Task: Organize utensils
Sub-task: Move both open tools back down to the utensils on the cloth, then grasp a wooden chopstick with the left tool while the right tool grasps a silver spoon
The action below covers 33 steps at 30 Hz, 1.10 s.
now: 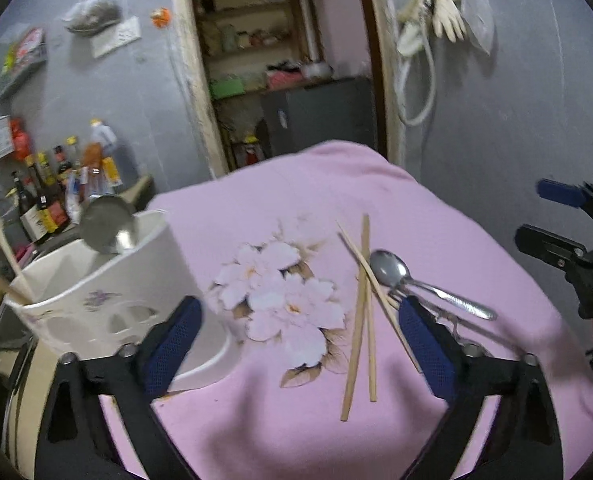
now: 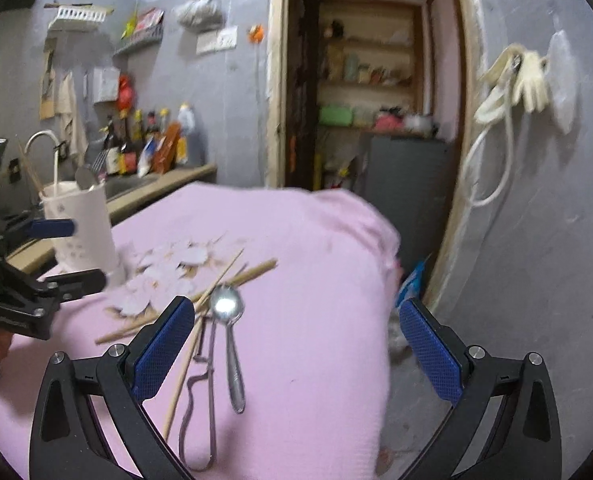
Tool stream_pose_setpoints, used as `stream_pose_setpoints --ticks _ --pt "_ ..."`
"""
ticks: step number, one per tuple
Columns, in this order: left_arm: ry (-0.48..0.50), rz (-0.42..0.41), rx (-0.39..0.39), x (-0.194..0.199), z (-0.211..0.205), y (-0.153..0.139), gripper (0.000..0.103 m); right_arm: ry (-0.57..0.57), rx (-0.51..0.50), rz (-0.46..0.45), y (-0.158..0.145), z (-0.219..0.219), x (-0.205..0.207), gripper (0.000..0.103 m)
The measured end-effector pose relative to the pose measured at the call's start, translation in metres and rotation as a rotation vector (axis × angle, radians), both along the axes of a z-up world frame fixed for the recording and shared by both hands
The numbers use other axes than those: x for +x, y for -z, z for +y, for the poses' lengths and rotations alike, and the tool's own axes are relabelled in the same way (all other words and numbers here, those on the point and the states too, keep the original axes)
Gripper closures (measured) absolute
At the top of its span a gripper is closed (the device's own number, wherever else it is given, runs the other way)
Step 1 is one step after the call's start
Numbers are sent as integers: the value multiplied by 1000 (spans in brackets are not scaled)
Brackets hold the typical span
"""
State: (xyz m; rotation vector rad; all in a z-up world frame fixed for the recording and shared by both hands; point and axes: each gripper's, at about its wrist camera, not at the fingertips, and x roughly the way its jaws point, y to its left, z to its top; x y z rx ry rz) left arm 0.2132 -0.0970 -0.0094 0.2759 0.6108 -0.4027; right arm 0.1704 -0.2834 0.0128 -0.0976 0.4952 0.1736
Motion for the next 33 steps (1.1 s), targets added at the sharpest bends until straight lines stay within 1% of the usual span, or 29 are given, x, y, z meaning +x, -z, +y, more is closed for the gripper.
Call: stream_pose_setpoints --ticks 1,2,3,5,6,7,8,10,12,14,15,16,17,19,22,24,30,33 --pt "15 20 14 3 -3 4 21 -10 -5 27 3 0 4 8" --pt "35 52 30 8 -8 10 28 -24 -16 56 6 3 9 17" --pt "48 81 37 12 -11 16 32 -40 -23 82 9 4 13 20" --pt "65 142 44 22 -16 26 48 -64 -32 125 14 6 21 31" --pt "67 181 49 29 -19 32 51 -79 -34 149 18 8 25 34" --pt "67 203 50 33 -20 35 57 -96 -34 176 21 9 30 41" --pt "65 239 44 40 -21 41 64 -108 -32 197 24 11 34 44" --pt "60 298 43 50 -21 49 71 -133 -31 241 30 14 43 47" --pt "69 349 22 58 -23 56 73 -150 -45 270 35 18 52 50" --pt "70 361 15 65 -23 55 81 -167 -61 301 40 22 62 55" --pt "73 373 11 68 -23 55 84 -171 -62 319 43 24 68 56" --pt "72 388 -1 71 -24 55 90 -176 -62 332 44 25 73 58" --pt "69 404 -14 75 -22 55 94 -181 -61 346 46 27 78 58" --pt "65 436 -45 79 -18 56 98 -188 -66 361 48 30 87 59" --pt "28 464 -83 80 -9 50 98 -205 -87 366 48 40 95 60" --pt "1 483 -94 78 0 47 98 -214 -106 367 50 46 99 60" --pt "-41 507 -104 51 21 35 99 -242 -163 366 54 64 102 60" --pt "-37 515 -86 39 21 31 99 -230 -191 369 57 71 106 61"
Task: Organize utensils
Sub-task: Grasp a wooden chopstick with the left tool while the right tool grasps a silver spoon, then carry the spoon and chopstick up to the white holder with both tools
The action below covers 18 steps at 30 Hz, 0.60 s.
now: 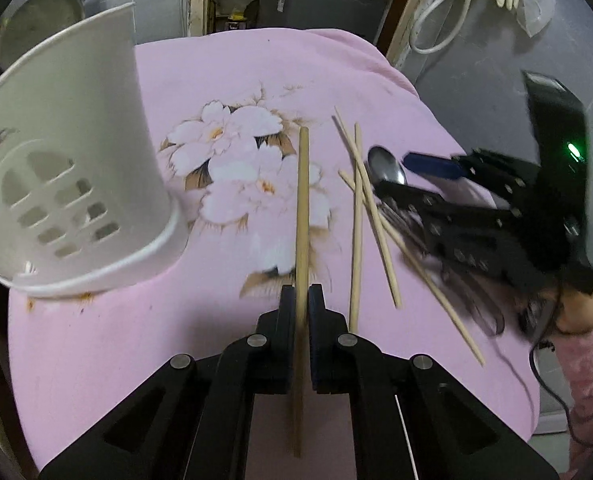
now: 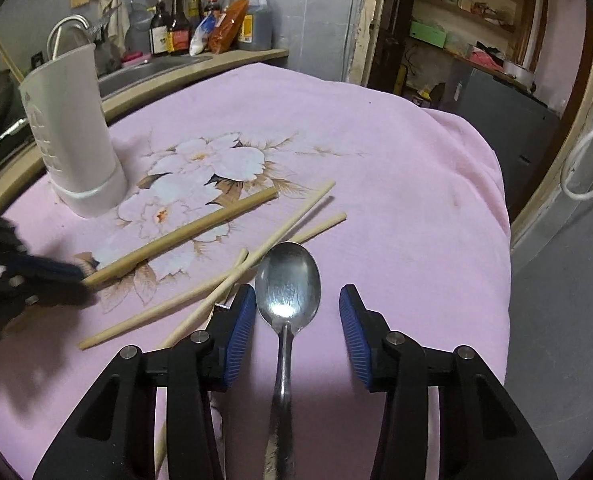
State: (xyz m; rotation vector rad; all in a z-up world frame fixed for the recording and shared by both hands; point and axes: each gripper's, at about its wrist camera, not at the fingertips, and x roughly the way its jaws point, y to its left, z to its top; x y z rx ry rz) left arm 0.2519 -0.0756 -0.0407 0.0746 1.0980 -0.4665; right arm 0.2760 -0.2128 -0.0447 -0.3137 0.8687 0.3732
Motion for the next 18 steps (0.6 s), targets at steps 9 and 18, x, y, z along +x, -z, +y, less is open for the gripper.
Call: stream_pose_setpoints --ticks 9,18 --pt "63 -86 111 -7 -17 -8 82 28 -8 4 3 2 6 64" --pt "47 -32 166 50 -36 6 78 35 14 9 4 -2 7 71"
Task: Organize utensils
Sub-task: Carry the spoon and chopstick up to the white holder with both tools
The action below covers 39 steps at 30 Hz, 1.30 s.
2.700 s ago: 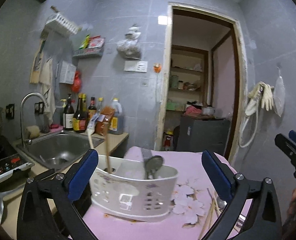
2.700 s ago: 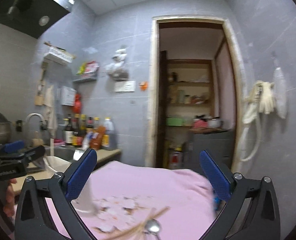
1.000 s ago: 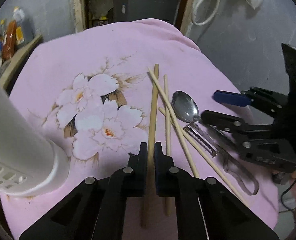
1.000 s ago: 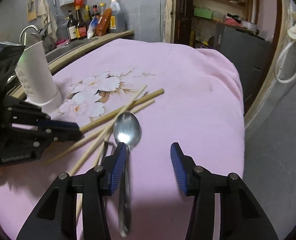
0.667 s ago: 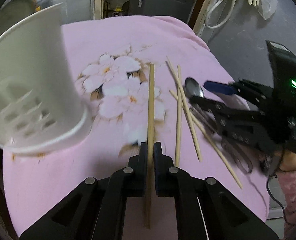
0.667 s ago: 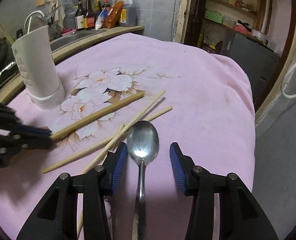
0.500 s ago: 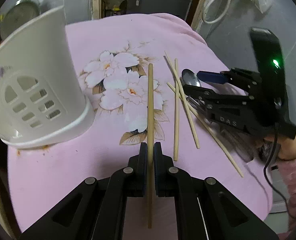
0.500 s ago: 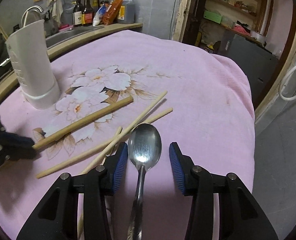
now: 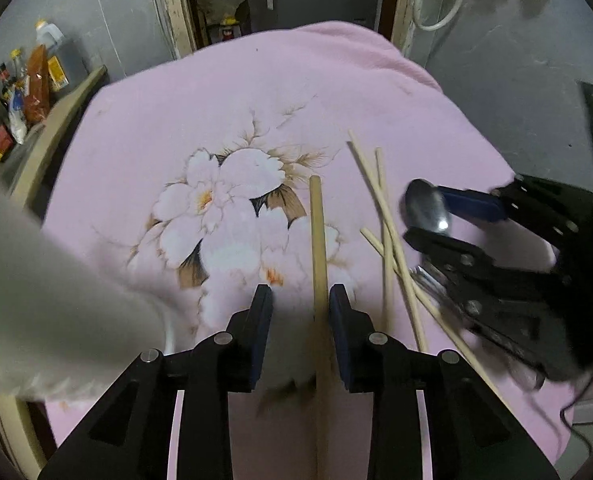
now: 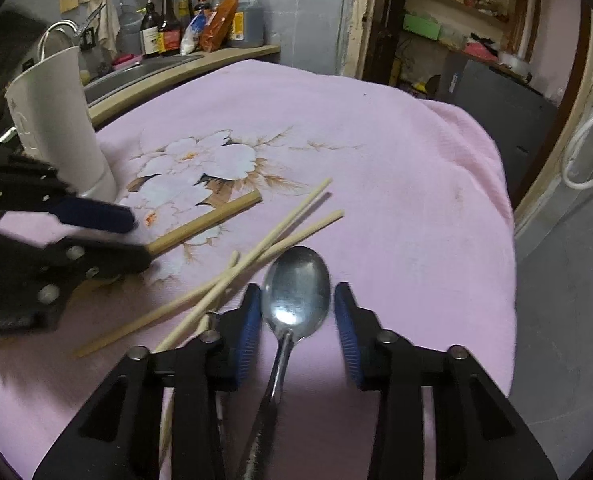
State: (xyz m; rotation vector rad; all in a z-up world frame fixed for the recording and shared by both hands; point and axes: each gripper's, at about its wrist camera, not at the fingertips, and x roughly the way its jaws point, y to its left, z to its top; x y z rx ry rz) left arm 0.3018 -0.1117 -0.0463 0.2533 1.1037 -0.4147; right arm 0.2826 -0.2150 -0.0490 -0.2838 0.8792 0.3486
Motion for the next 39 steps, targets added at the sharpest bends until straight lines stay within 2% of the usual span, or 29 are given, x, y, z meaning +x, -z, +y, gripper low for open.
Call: stream_pose_setpoints --ticks 3,4,5,6,8,11,13,17,20,23,31,39 --pt "36 -8 39 3 -7 3 78 4 16 -4 -1 -2 -1 72" --pt "43 -10 50 3 -9 3 81 5 16 -8 -2 -1 -2 72" --pt "42 -14 44 1 -8 2 94 6 18 -15 -3 -1 -4 72" --pt "44 -7 33 2 -9 5 98 6 23 -23 -4 -2 -6 72" --pt "35 0 -4 -2 -7 4 98 5 31 -46 -7 -3 -12 72" --pt "23 -38 -80 -15 0 -7 98 3 47 -107 -16 -6 -28 72" --pt "26 -96 -145 -32 7 -20 98 -1 33 -174 -23 -6 -43 72" --pt "15 -281 -249 -71 21 -47 98 -2 -7 -304 -34 -1 -70 72" --pt "-17 -412 -320 -94 34 -58 98 3 -6 -399 -42 2 -89 72" --pt "-54 -504 -374 -111 42 -65 98 16 -6 -504 -49 4 -106 72" --pt "-179 -755 -458 -142 74 -95 98 50 34 -763 -82 13 -139 72" --pt "-215 -954 -507 -157 106 -130 98 18 133 -874 -120 32 -139 72"
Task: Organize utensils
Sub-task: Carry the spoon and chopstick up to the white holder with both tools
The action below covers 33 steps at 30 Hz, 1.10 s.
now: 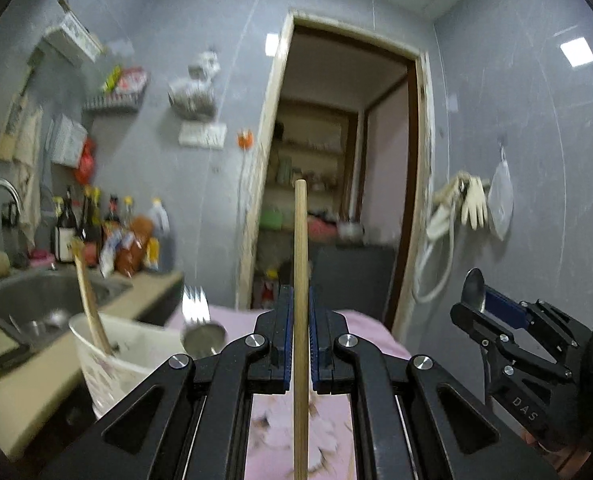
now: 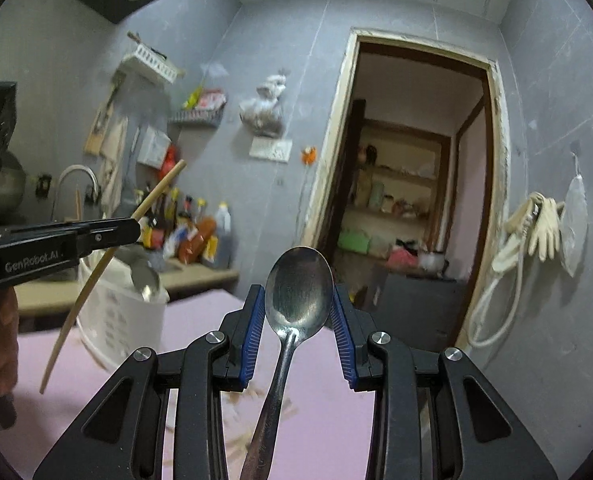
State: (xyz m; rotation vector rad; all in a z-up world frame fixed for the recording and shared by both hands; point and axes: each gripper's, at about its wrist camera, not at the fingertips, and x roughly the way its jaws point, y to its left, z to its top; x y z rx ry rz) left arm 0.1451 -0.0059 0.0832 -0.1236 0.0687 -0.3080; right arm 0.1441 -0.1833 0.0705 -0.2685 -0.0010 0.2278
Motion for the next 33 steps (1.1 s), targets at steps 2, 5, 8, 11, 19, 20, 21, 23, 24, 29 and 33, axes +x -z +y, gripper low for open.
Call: stream_pose_setpoints --ticks 2,5,8,11,19,20,21,23,24,29,33 --pt "-25 -25 -3 1 12 -9 98 -32 21 -14 -8 7 3 72" --pt "-65 -56 -7 3 32 -20 98 -95 60 -42 -22 20 10 72" --pt "-96 -67 -22 11 59 -30 98 -171 112 -59 -36 34 21 72" --pt "-141 -82 -67 21 92 -40 98 -259 195 -54 -48 48 40 72" --pt "-269 -130 -197 38 156 -41 98 -368 362 -35 -55 82 87 72" --pt "-285 -142 -221 41 161 -39 98 -375 375 -34 -54 84 90 72" --pt "-301 -151 -234 43 164 -38 98 -379 386 -34 -53 86 93 72" --pt "-319 -167 -260 49 171 -37 98 -383 396 -35 -49 90 99 72" --pt "-328 -175 -269 51 173 -37 98 -383 397 -37 -47 92 101 72" --pt "-352 -191 -331 72 182 -36 98 -380 406 -30 -36 96 114 72" --pt "-379 -209 -345 80 180 -30 98 -369 421 -23 -23 95 121 72"
